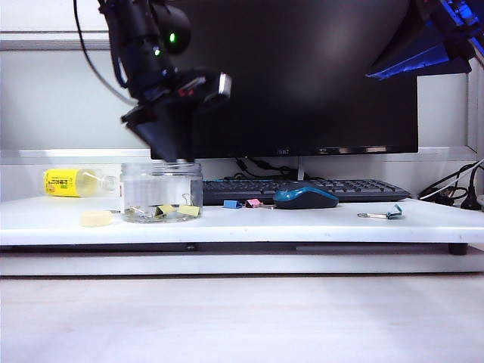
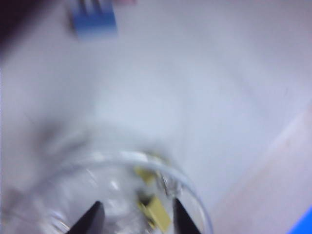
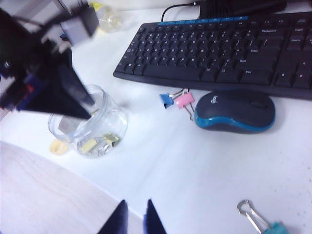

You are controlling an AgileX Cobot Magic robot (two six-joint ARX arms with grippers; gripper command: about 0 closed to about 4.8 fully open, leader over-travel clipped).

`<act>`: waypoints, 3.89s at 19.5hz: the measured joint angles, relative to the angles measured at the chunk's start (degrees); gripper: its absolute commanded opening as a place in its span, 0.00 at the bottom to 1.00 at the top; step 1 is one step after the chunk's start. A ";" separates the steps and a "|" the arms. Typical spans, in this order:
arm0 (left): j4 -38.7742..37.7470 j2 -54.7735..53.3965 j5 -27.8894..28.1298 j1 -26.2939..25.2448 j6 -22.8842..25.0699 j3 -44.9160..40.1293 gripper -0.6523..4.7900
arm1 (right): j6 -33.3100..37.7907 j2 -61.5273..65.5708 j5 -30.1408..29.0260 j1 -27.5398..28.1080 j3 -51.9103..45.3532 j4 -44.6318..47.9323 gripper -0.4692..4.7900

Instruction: Take the clips out of the round transparent plastic box and place them on the table.

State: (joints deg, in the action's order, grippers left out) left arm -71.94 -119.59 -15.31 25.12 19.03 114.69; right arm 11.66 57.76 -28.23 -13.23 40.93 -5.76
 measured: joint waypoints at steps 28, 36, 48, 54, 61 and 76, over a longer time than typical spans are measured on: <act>-2.10 -5.73 -9.03 -0.02 -18.75 -0.13 0.32 | 0.00 0.00 -0.09 -0.02 0.00 -1.90 0.19; 2.10 -6.14 -10.14 -0.07 -19.80 -0.13 0.21 | 0.00 0.00 -0.09 -0.02 0.00 -1.90 0.19; 2.71 -6.40 -9.62 -0.07 -19.93 -0.13 0.25 | 0.00 0.00 -0.09 -0.02 0.00 -1.90 0.19; -0.57 -6.29 -13.11 -2.62 -19.96 0.09 0.29 | 0.00 0.00 -0.07 -0.02 0.00 -1.92 0.19; -3.32 -6.19 -13.18 -4.00 -19.71 0.15 0.29 | 0.00 0.00 -0.09 -0.04 0.00 -1.88 0.19; -9.97 -6.69 -6.73 -4.02 -19.08 7.58 0.29 | 0.00 0.00 -0.09 -0.02 0.00 -1.90 0.19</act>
State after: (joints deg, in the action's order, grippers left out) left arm -81.91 -126.28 -22.04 21.10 -0.05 122.28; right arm 11.66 57.76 -28.32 -13.26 40.93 -7.66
